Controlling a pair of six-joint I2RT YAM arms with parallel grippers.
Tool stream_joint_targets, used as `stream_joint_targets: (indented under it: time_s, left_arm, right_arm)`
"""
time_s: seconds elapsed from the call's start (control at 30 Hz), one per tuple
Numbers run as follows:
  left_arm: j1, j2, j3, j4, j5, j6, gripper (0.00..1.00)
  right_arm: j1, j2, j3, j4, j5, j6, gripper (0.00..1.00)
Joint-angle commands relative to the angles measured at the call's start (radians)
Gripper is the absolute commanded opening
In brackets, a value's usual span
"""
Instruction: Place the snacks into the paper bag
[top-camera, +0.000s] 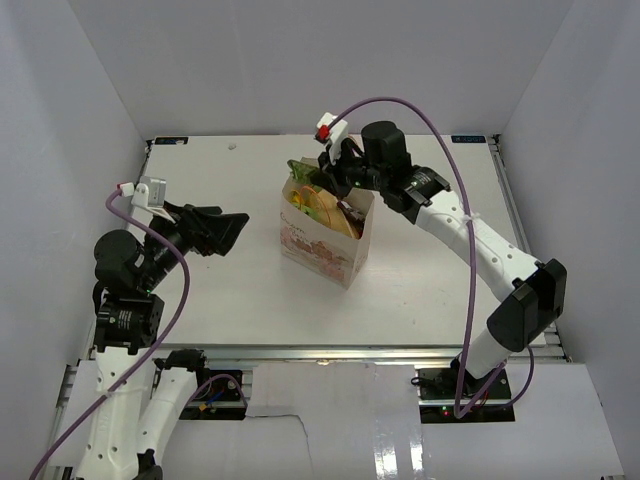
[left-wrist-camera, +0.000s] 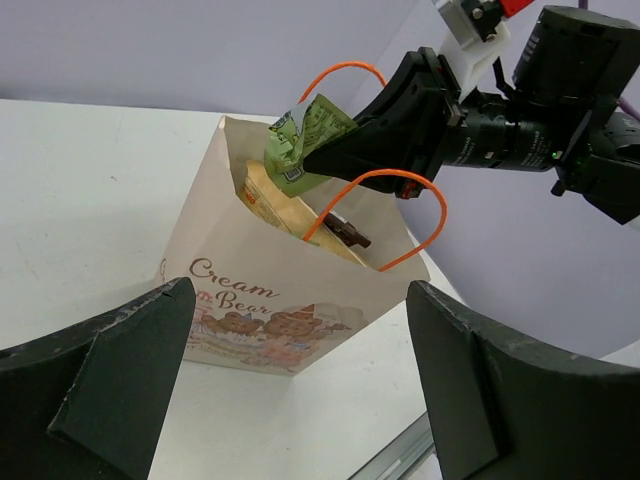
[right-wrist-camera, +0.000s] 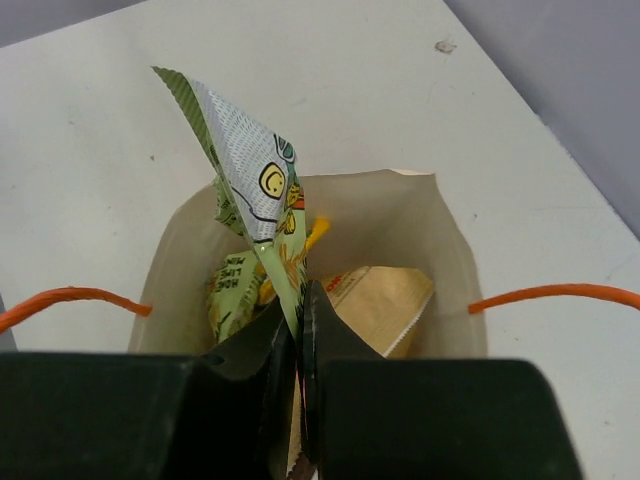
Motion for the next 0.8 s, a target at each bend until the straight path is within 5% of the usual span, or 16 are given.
stream_joint_targets:
  time_s: [0.0, 0.3, 0.5, 0.6, 0.77]
  left_arm:
    - [-0.002, 0.006, -0.02, -0.011, -0.02, 0.01, 0.97]
    - [-0.002, 0.006, -0.03, -0.011, -0.023, 0.019, 0.98]
    - [-0.002, 0.026, -0.032, 0.003, -0.009, 0.018, 0.98]
    - [-0.002, 0.03, -0.03, 0.003, -0.007, 0.021, 0.98]
    - [-0.002, 0.032, -0.043, 0.015, -0.003, 0.013, 0.98]
  right_arm:
    - [0.033, -0.007, -0.019, 0.038, 0.02, 0.017, 0.08]
    - [0.036, -0.021, -0.073, 0.021, 0.024, 0.002, 0.22]
    - [0.038, -0.028, -0.05, -0.002, -0.013, -0.029, 0.47]
    - [0.036, -0.039, -0.016, -0.001, -0.026, -0.043, 0.47]
    - [0.036, -0.027, 0.005, 0.015, -0.059, -0.047, 0.17]
